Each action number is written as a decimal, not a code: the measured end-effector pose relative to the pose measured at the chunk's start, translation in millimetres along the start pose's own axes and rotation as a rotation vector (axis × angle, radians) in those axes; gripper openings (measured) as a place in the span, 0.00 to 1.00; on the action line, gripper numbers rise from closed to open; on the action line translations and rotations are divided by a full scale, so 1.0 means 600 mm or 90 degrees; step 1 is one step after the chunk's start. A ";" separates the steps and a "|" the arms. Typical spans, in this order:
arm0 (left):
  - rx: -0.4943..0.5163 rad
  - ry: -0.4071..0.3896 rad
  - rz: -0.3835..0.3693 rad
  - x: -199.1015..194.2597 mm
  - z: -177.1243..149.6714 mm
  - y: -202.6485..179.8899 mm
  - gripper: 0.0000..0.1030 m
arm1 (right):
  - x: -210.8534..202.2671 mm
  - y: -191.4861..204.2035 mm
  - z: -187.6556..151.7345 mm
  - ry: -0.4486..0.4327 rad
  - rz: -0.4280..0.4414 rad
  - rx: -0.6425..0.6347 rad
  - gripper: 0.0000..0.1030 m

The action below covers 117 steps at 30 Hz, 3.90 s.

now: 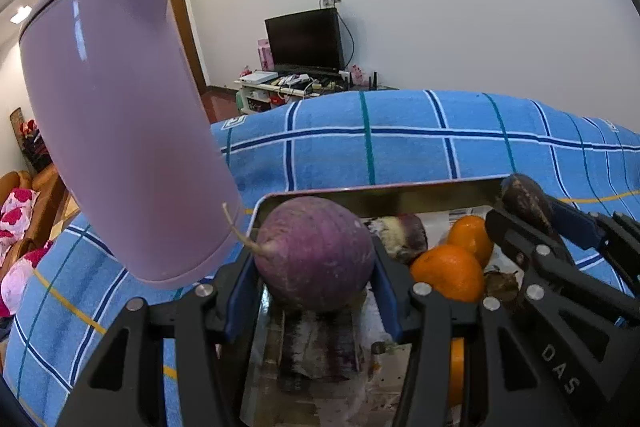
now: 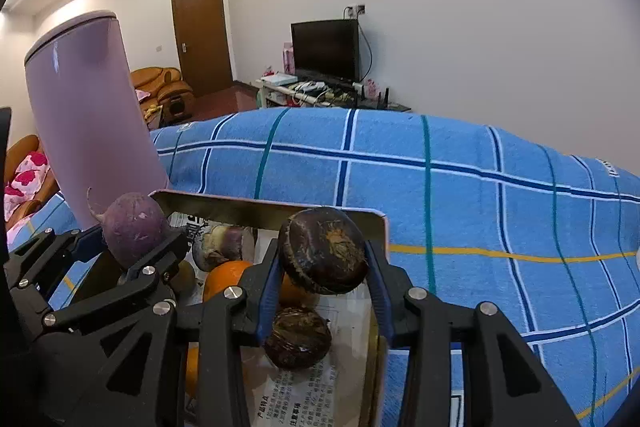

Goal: Organize fruits
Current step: 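Lower the purple yam into the tin with the left tool while the right tool lowers the brown fruit, then open both tools to release the yam and brown fruit, then lift out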

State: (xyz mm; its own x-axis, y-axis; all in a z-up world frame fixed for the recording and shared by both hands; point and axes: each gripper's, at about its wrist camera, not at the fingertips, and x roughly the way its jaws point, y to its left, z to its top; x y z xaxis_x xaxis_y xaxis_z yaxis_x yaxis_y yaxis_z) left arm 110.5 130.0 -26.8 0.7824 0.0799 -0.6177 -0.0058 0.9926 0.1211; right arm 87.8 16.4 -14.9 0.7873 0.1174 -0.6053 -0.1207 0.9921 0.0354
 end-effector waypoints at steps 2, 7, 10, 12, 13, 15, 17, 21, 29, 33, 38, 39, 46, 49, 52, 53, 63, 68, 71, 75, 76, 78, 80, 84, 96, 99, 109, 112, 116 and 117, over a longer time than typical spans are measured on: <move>-0.002 0.008 0.004 0.005 0.000 0.002 0.53 | 0.009 0.002 0.001 0.014 0.001 -0.003 0.41; -0.006 0.024 0.007 0.013 0.000 0.004 0.53 | 0.020 0.006 0.002 0.030 -0.004 -0.018 0.41; -0.005 0.027 0.010 0.014 0.000 0.006 0.53 | 0.023 0.009 0.003 0.037 0.000 -0.026 0.41; -0.004 0.029 0.011 0.015 0.000 0.007 0.52 | 0.025 0.010 0.003 0.043 0.004 -0.029 0.41; -0.003 0.029 0.012 0.015 0.000 0.006 0.52 | 0.026 0.010 0.003 0.044 0.005 -0.031 0.41; -0.001 0.029 0.012 0.014 -0.001 0.006 0.52 | 0.027 0.010 0.005 0.044 0.006 -0.033 0.41; -0.002 0.028 0.011 0.013 -0.001 0.006 0.53 | 0.026 0.009 0.004 0.043 0.012 -0.030 0.42; 0.003 0.025 0.003 0.010 -0.002 0.004 0.53 | 0.019 -0.004 0.002 0.037 0.045 -0.012 0.42; 0.007 0.020 -0.009 0.004 -0.003 0.003 0.53 | -0.004 -0.013 -0.006 0.008 0.083 0.005 0.43; 0.007 0.019 -0.014 0.003 -0.002 0.003 0.53 | -0.016 -0.027 -0.004 -0.005 0.149 0.051 0.43; 0.012 0.013 -0.024 -0.003 -0.004 -0.006 0.53 | -0.042 -0.043 -0.007 -0.062 0.144 0.103 0.43; 0.013 0.013 -0.024 -0.003 -0.003 -0.006 0.53 | -0.044 -0.044 -0.008 -0.069 0.137 0.110 0.43; 0.016 0.017 -0.025 -0.004 -0.003 -0.009 0.53 | -0.038 -0.043 -0.012 -0.076 0.097 0.120 0.43; 0.020 0.017 -0.026 -0.004 -0.003 -0.012 0.53 | -0.044 -0.038 -0.012 -0.091 0.079 0.114 0.43; 0.019 0.018 -0.028 -0.005 -0.003 -0.012 0.53 | -0.050 -0.041 -0.012 -0.103 0.064 0.110 0.44; 0.019 0.018 -0.027 -0.005 -0.003 -0.013 0.53 | -0.052 -0.043 -0.013 -0.108 0.061 0.112 0.44; 0.029 0.023 -0.035 -0.002 -0.002 -0.019 0.53 | -0.075 -0.042 -0.018 -0.162 0.024 0.112 0.64; 0.047 0.018 -0.046 -0.005 -0.003 -0.029 0.55 | -0.078 -0.044 -0.021 -0.165 0.007 0.122 0.64; 0.031 0.026 -0.028 -0.002 -0.002 -0.023 0.69 | -0.081 -0.049 -0.024 -0.171 -0.001 0.133 0.64; -0.009 0.039 -0.023 0.002 -0.002 -0.008 0.81 | -0.084 -0.049 -0.027 -0.172 -0.002 0.137 0.64; -0.008 0.040 -0.017 0.002 -0.002 -0.009 0.84 | -0.084 -0.049 -0.027 -0.173 -0.002 0.136 0.64; -0.007 0.040 -0.011 0.001 -0.002 -0.010 0.84 | -0.085 -0.048 -0.028 -0.174 -0.002 0.134 0.65; -0.009 0.040 -0.013 0.000 -0.002 -0.010 0.84 | -0.085 -0.046 -0.028 -0.173 0.000 0.131 0.66; -0.005 0.040 -0.020 -0.006 -0.004 -0.008 0.85 | -0.086 -0.045 -0.027 -0.179 0.006 0.129 0.68; 0.001 -0.051 -0.034 -0.051 -0.004 -0.017 1.00 | -0.095 -0.053 -0.030 -0.222 0.011 0.143 0.75; 0.000 -0.039 -0.048 -0.049 -0.006 -0.021 1.00 | -0.097 -0.054 -0.030 -0.227 0.011 0.145 0.75; -0.039 -0.106 -0.016 -0.098 -0.025 -0.004 1.00 | -0.115 -0.059 -0.043 -0.236 0.006 0.154 0.75; -0.034 -0.129 -0.007 -0.115 -0.032 -0.003 1.00 | -0.128 -0.055 -0.051 -0.242 -0.001 0.147 0.75; -0.033 -0.148 -0.002 -0.137 -0.046 0.002 1.00 | -0.145 -0.048 -0.056 -0.258 -0.015 0.129 0.75; -0.035 -0.152 0.000 -0.143 -0.051 0.004 1.00 | -0.150 -0.043 -0.059 -0.261 -0.017 0.124 0.75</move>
State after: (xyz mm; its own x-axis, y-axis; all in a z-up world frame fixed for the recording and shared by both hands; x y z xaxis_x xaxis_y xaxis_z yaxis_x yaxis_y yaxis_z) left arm 24.4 128.1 3.0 0.9075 0.0622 -0.4155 -0.0340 0.9966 0.0748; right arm -1.5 -21.3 10.8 0.9677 0.0607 -0.2447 -0.0117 0.9804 0.1969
